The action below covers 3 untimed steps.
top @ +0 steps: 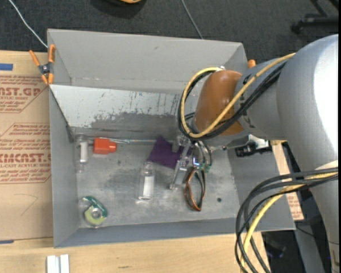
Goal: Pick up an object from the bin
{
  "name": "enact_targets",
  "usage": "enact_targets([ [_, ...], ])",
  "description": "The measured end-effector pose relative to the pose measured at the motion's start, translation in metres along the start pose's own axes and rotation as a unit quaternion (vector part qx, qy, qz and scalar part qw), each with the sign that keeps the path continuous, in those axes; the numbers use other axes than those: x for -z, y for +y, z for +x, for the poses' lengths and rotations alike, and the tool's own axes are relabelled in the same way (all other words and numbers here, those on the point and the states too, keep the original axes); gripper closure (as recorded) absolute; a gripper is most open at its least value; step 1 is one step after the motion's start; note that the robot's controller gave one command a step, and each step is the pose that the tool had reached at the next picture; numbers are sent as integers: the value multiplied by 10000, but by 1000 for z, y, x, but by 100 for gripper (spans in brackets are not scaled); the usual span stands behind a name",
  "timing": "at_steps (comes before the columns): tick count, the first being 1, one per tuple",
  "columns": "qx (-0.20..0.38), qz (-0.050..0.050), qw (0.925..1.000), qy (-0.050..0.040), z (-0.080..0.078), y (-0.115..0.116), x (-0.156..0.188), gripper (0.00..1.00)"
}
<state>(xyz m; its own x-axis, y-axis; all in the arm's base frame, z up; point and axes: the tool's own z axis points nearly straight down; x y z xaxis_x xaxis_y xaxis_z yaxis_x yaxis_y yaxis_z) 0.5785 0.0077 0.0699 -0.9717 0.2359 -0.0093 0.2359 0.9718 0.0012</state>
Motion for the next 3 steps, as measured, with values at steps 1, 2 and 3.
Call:
enact_targets([
  [1, -2299, 2, 9732, 91, 18, 37, 1, 100],
  [2, -2298, 3, 9732, 91, 18, 37, 1, 100],
  [3, -2301, 19, 9731, 116, 20, 36, 5, 100],
])
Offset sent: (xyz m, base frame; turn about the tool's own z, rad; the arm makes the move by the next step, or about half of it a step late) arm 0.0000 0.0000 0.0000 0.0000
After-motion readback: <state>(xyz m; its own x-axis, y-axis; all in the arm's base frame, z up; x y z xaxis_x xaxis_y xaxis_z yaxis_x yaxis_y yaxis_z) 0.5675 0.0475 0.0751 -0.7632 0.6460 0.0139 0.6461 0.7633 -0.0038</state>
